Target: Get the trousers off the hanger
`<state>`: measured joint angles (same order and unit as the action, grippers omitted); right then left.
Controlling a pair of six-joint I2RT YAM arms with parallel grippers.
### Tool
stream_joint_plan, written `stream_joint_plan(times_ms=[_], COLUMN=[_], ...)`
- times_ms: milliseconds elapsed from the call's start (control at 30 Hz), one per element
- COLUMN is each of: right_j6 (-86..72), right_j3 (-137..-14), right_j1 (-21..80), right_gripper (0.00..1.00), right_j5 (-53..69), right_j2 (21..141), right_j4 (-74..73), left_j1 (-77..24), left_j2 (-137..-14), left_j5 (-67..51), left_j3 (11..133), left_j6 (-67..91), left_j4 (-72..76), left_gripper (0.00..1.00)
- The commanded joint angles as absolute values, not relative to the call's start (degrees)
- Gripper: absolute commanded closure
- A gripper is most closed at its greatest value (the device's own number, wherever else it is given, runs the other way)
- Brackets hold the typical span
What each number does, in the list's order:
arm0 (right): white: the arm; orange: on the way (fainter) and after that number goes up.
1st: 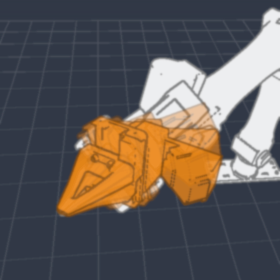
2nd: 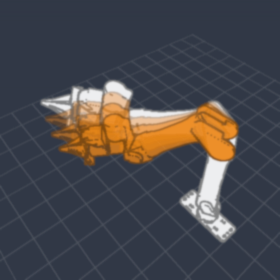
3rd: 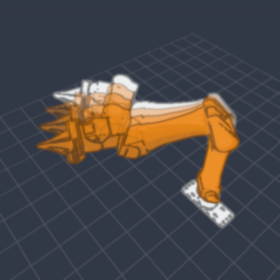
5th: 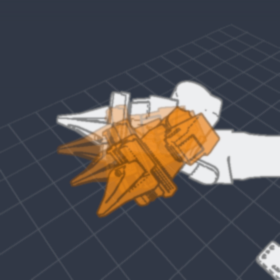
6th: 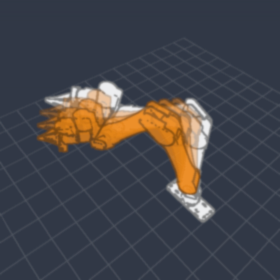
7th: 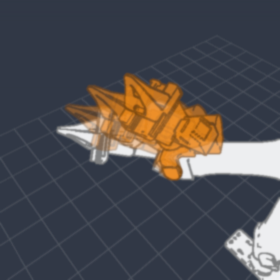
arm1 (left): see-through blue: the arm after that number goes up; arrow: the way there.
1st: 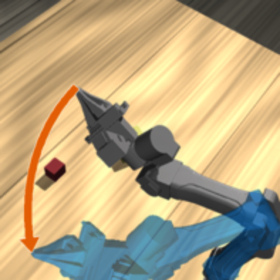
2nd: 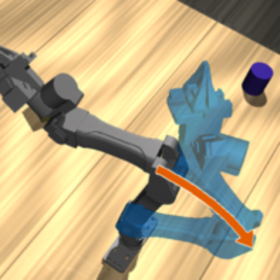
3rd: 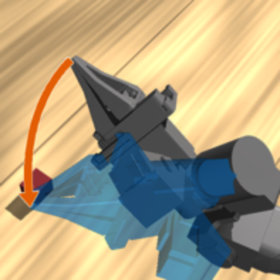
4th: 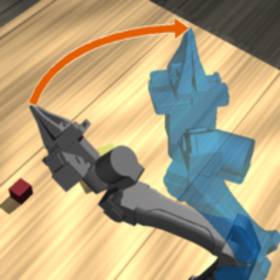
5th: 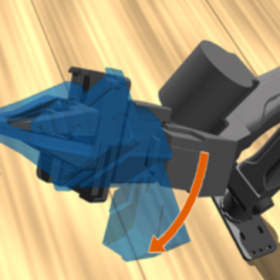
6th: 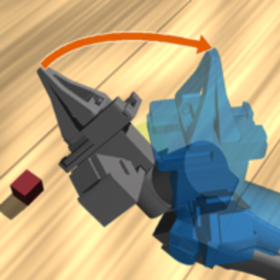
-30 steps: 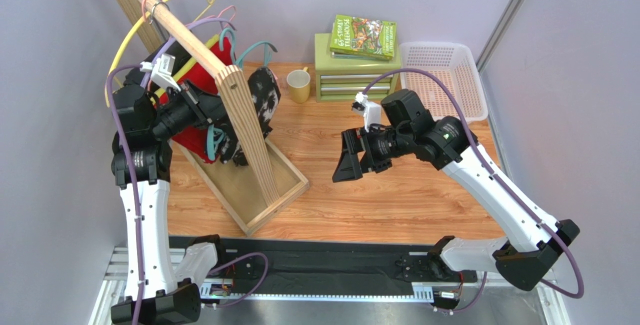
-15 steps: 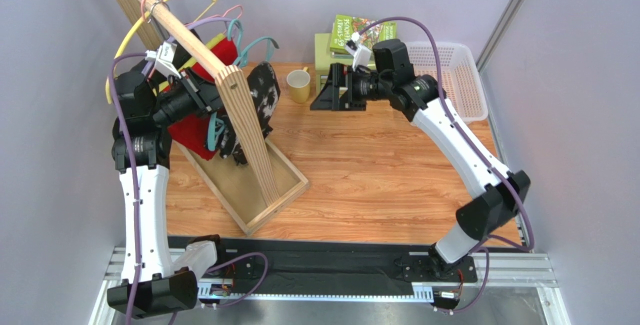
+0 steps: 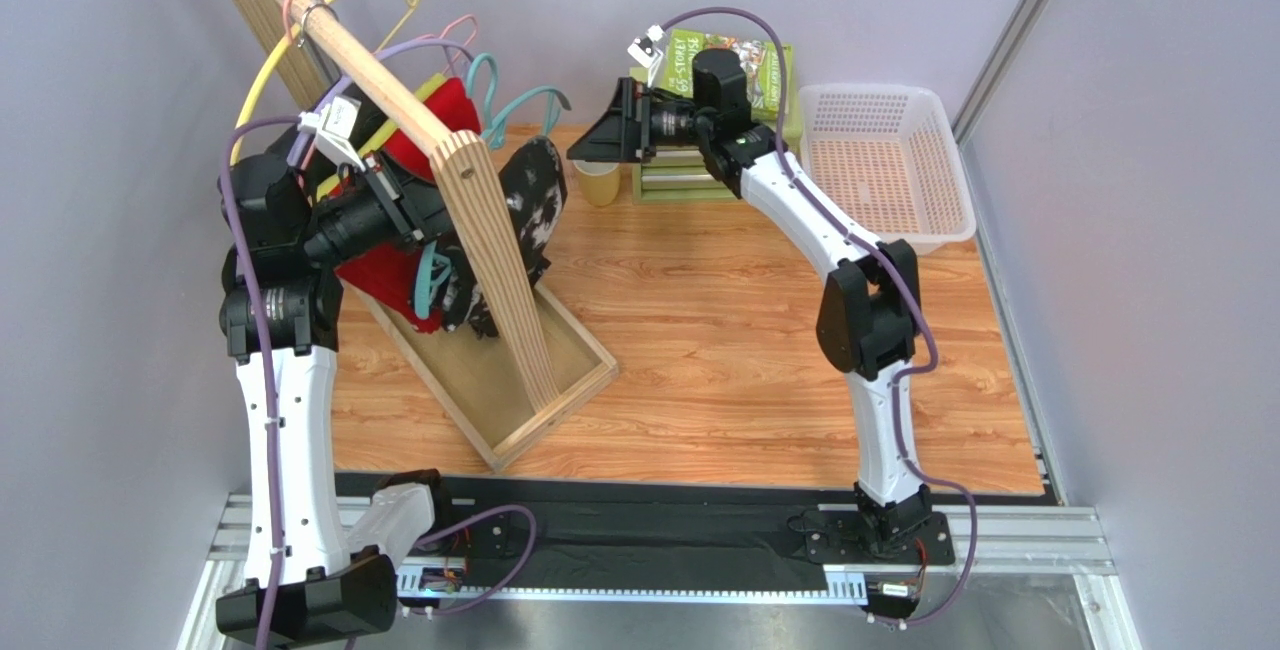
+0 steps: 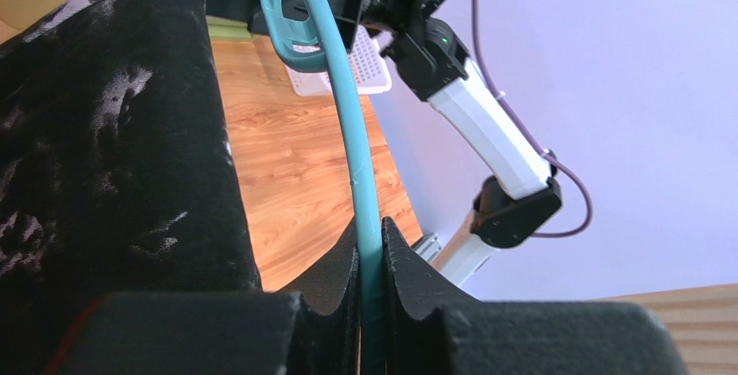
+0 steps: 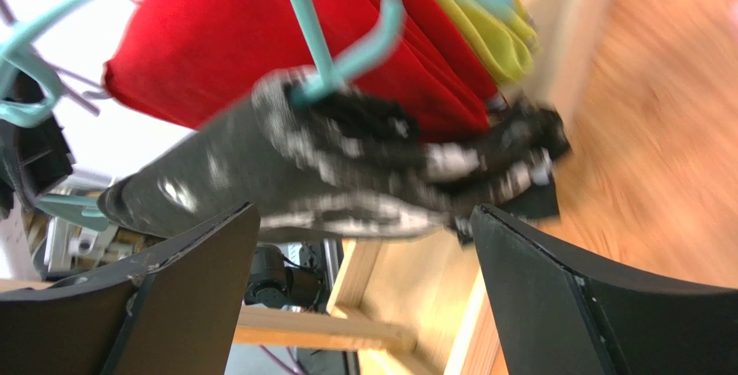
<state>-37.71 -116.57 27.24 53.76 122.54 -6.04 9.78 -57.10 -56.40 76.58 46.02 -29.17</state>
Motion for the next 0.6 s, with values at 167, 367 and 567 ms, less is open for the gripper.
stream_joint_plan(times_ms=[167, 367, 567], right_j6=[-48.42, -49.74, -53.25], right_j3=[-127.19, -122.52, -119.72], right_j1=[29.79, 32.25, 33.49], right_gripper=[0.05, 0.12, 0.26], right_j5=[66.18, 68.29, 69.25], right_j2=[129.03, 126.83, 126.21], right_j4=[14.05, 17.05, 21.0], left_j1=[9.49, 9.49, 9.41], left_j2=[-54.23, -55.02, -55.28], left_j5=[-59.68, -60.11, -60.56], left_j3=[76.02, 76.9, 77.69], left_j6=[48.52, 48.96, 49.13], left_j4=[-29.09, -28.65, -28.65], left_gripper=[1.0, 1.0, 1.0])
